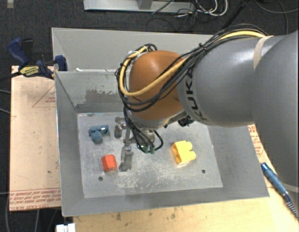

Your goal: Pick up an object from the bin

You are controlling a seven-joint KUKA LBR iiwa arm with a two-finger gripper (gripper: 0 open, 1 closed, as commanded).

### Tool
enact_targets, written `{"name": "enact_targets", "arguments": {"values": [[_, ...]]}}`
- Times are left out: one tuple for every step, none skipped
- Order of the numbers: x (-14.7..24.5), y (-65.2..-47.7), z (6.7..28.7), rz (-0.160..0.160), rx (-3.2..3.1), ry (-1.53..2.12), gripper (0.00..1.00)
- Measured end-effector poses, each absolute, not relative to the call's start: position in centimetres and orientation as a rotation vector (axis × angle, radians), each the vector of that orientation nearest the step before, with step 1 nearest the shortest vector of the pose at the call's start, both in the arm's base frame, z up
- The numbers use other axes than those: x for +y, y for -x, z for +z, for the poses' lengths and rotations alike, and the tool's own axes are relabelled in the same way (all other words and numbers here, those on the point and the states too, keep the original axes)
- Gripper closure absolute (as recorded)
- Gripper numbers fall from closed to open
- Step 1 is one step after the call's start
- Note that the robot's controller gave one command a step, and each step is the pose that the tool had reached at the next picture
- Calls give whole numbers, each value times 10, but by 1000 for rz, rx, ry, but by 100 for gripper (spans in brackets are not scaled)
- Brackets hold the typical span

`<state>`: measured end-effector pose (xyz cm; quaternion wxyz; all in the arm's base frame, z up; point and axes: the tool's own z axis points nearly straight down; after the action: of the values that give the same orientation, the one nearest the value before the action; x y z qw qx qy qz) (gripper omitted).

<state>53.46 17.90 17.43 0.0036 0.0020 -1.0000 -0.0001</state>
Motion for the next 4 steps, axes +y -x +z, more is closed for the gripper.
{"name": "enact_targets", "arguments": {"values": [[181,-515,69,2,-3130,146,0],[181,-518,73,-2,-3137,151,100],[252,-567,120,-13,-3150,96,100],[247,-565,117,-3,-3140,106,0]]}}
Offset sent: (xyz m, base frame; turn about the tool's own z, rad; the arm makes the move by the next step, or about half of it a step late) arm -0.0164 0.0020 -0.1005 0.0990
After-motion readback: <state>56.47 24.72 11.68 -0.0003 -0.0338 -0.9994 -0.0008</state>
